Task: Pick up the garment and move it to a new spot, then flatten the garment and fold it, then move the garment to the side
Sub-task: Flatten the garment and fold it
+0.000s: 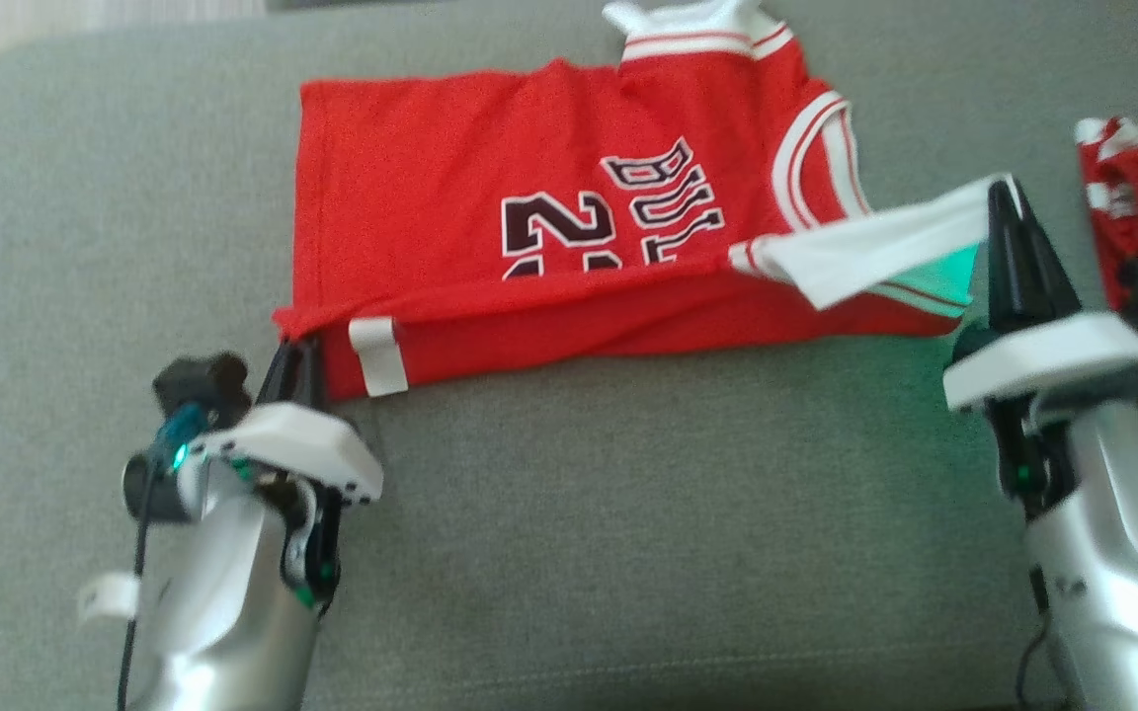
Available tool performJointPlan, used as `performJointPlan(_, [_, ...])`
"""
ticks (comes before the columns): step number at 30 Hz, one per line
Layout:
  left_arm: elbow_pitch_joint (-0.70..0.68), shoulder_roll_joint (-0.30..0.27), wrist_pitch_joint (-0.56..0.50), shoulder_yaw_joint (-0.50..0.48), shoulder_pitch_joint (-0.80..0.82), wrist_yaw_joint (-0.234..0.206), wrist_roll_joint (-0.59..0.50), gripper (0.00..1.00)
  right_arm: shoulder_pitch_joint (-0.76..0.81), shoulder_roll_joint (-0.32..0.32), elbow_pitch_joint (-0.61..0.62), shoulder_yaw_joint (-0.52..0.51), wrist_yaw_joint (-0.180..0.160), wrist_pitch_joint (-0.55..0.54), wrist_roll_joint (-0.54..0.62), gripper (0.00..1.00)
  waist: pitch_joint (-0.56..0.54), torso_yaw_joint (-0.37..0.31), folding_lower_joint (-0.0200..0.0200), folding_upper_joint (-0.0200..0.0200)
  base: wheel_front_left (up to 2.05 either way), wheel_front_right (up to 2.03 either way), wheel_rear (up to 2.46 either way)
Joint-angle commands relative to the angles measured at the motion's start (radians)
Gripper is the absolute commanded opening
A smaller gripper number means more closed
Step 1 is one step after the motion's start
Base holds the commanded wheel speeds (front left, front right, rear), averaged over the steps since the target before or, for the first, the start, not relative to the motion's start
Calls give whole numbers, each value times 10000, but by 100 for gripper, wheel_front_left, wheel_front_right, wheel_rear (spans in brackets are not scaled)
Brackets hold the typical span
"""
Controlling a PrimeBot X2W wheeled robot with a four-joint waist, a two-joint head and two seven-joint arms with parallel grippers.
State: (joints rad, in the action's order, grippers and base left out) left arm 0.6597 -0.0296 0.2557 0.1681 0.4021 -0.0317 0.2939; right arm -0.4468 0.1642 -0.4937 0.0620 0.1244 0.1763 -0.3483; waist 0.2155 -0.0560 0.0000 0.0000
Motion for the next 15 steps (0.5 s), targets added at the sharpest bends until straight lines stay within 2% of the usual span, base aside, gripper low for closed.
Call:
performJointPlan(1, [-134, -207, 60, -202, 373, 74, -113, 0, -336, -39, 189, 208, 63, 69, 101, 0, 342, 127, 0, 0, 0, 0, 0])
performJointPlan(9, [771, -207, 60, -185, 2190, 250, -702, 0, -2336, -141, -1641, 62, 63, 500, 772, 0, 1260, 256, 0, 0, 0, 0, 0])
performJointPlan(15, [1277, -206, 60, -203, 2853, 288, -922, 0, -3281, -282, -2928, -225, 63, 757, 1302, 0, 1597, 340, 0, 0, 0, 0, 0])
